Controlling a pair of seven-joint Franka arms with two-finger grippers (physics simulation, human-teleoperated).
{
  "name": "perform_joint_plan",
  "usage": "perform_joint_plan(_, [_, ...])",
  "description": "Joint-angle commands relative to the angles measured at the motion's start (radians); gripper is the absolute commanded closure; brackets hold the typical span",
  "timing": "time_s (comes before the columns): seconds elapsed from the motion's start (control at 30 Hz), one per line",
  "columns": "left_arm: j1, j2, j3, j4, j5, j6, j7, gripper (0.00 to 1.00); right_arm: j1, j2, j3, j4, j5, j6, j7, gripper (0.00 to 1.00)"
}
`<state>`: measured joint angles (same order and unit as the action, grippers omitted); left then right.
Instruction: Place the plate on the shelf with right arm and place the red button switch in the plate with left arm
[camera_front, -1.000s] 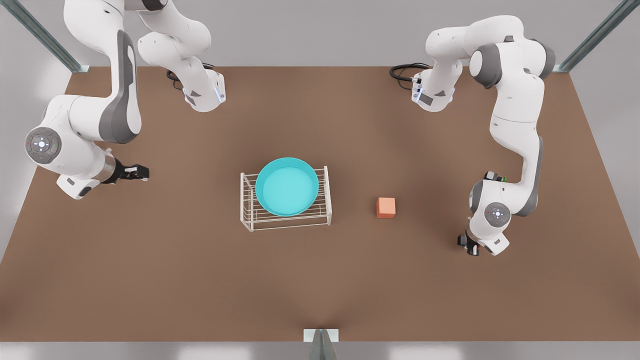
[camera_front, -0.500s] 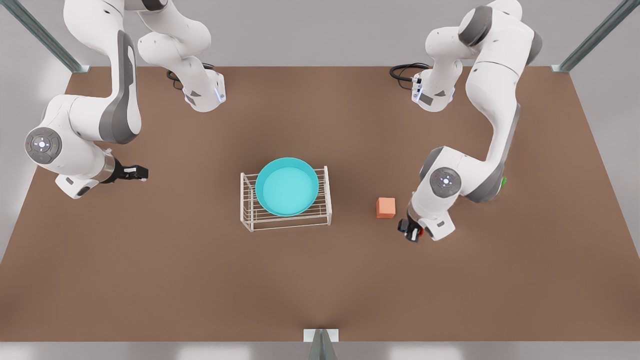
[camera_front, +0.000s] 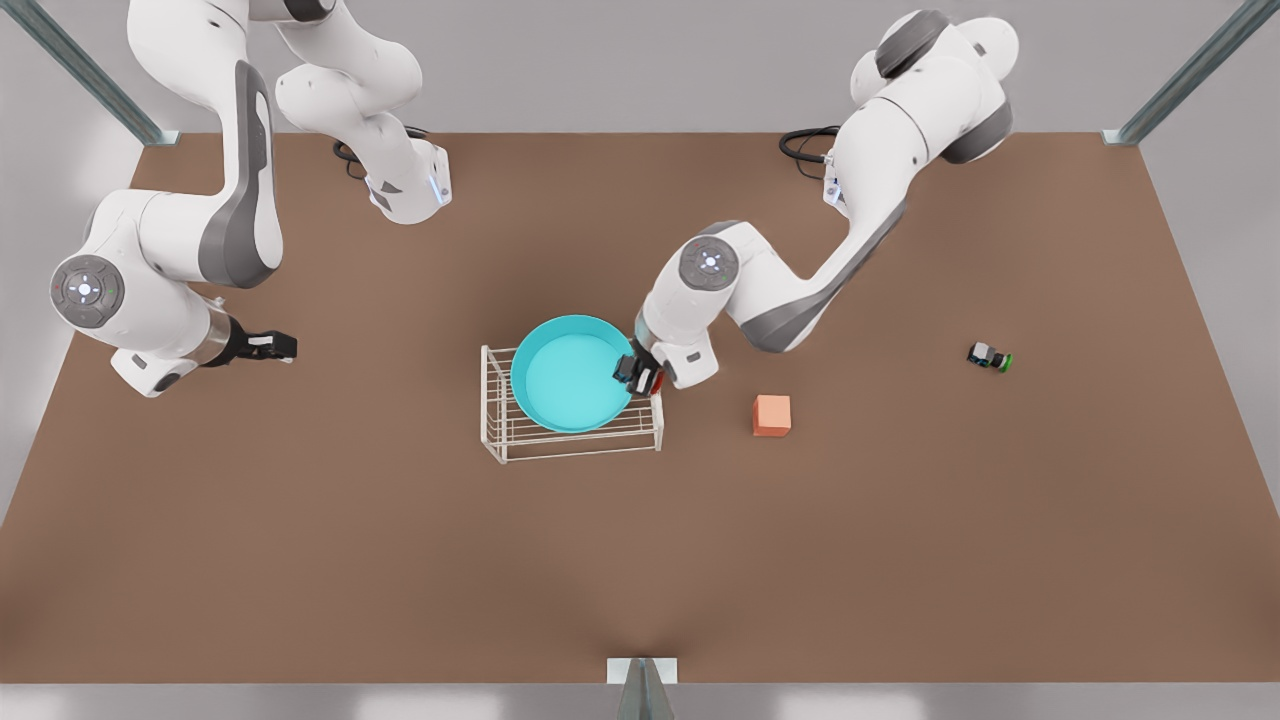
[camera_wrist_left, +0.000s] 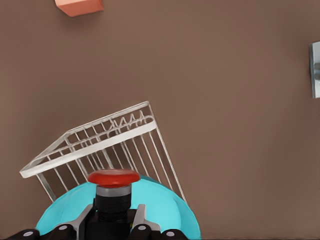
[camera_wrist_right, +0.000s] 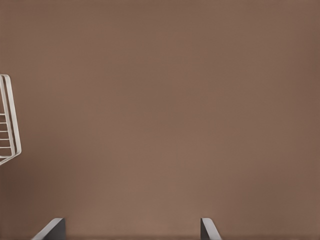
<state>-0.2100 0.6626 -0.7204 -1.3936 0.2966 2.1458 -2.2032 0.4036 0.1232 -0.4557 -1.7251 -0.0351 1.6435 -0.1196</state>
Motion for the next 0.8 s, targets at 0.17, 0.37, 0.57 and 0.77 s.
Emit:
perform_joint_plan(0.17, [-0.121,0.068,0.030,0.001,0.078,0.313,-0.334,0.68,0.000,0.000,-0.001,0.001,0.000,-0.001,0.011,0.00])
perform_joint_plan(0.37, [-0.131,0.083,0.049,0.001,0.110,0.359,-0.329,0.00,0.000,0.000,-0.001,0.001,0.001,-0.001,0.009,0.00])
perform_joint_plan(0.57, [0.240,-0.060,-0.187,0.001,0.049,-0.521,0.754,0.00,0.001,0.000,-0.001,0.001,0.000,-0.001,0.009,0.00])
perform_joint_plan(0.77, [0.776,-0.156,-0.311,0.002,0.076,-0.856,1.519,0.00,0.001,0.000,-0.001,0.001,0.000,-0.001,0.011,0.00])
